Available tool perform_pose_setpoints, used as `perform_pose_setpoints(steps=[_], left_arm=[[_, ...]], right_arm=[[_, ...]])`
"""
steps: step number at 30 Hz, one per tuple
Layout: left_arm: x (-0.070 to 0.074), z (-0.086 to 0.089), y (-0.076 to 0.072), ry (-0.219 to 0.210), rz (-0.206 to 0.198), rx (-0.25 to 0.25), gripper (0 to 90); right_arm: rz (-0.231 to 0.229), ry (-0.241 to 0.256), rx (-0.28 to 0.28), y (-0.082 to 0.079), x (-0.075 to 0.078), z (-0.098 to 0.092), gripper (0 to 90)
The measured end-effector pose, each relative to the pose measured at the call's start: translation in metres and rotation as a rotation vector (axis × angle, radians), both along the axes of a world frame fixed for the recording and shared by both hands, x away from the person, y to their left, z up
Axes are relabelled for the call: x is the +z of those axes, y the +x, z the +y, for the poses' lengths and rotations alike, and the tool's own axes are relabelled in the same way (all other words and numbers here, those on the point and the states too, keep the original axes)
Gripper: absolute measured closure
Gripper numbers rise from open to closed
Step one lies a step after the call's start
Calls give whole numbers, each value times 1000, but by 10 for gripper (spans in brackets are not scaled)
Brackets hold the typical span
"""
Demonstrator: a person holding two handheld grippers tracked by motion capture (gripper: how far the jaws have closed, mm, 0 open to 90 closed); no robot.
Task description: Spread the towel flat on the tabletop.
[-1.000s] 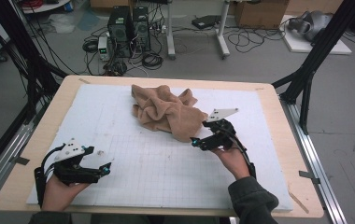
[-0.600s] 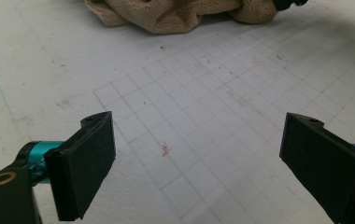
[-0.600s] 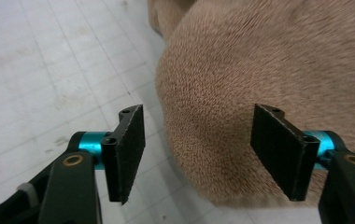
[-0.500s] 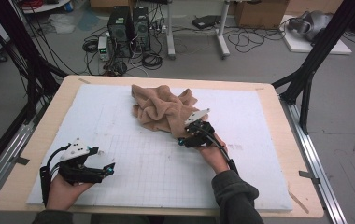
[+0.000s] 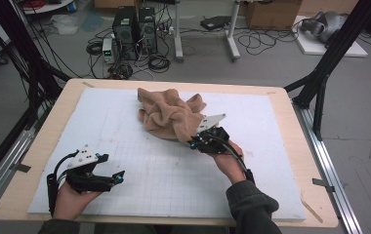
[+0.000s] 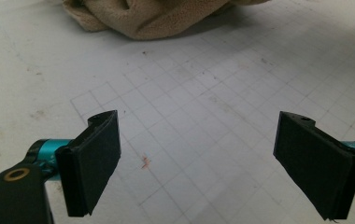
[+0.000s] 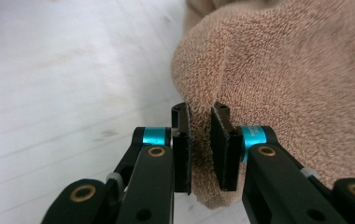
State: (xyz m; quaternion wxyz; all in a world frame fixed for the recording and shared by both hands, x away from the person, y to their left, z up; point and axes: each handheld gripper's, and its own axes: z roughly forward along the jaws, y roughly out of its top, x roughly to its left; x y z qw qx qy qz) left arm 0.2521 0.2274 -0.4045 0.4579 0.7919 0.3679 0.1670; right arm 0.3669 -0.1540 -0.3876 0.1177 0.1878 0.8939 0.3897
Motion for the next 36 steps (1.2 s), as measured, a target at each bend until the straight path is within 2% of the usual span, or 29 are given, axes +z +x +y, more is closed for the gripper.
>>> perform_pose_setpoints(steps=[5, 7, 10, 12, 13, 15, 16, 17, 20, 23, 24, 26, 30, 34, 36], left_arm=[[1, -11, 0, -1, -5, -23, 157], [1, -15, 1, 2, -7, -35, 160], [0, -23, 3, 3, 0, -50, 161], [-1, -29, 4, 8, -2, -60, 162], [-2, -31, 5, 10, -2, -65, 171], [-3, -36, 8, 13, -6, -72, 179], [-4, -38, 11, 9, -7, -74, 201], [-5, -40, 14, 2, -3, -79, 201], [-8, -47, 26, -18, 13, -86, 246], [-8, -55, 38, -9, 14, -94, 283], [-8, -57, 42, -2, 14, -95, 286], [-6, -61, 51, 24, 15, -96, 313], [-7, -68, 68, 36, 5, -86, 367], [-12, -75, 92, 54, 16, -58, 419], [-16, -77, 102, 44, 34, -50, 444]], right_arm=[[-2, 73, 49, -26, 23, -13, 803], [-5, 84, 78, -36, 28, -16, 803], [3, 130, 112, -49, 34, -23, 803], [-10, 117, 120, -55, 36, -27, 802], [-7, 83, 97, -55, 30, -34, 799], [2, 71, 80, -53, 25, -38, 797], [35, 56, 40, -47, 11, -46, 789], [35, 56, 40, -47, 11, -46, 789], [89, 67, -9, -37, -12, -54, 773], [121, 36, -36, -29, -27, -55, 755], [115, 35, -39, -29, -31, -55, 754], [120, 26, -44, -28, -36, -55, 752], [116, 27, -43, -28, -36, -56, 752], [108, 30, -31, -29, -36, -55, 752], [105, 31, -28, -30, -36, -55, 752]])
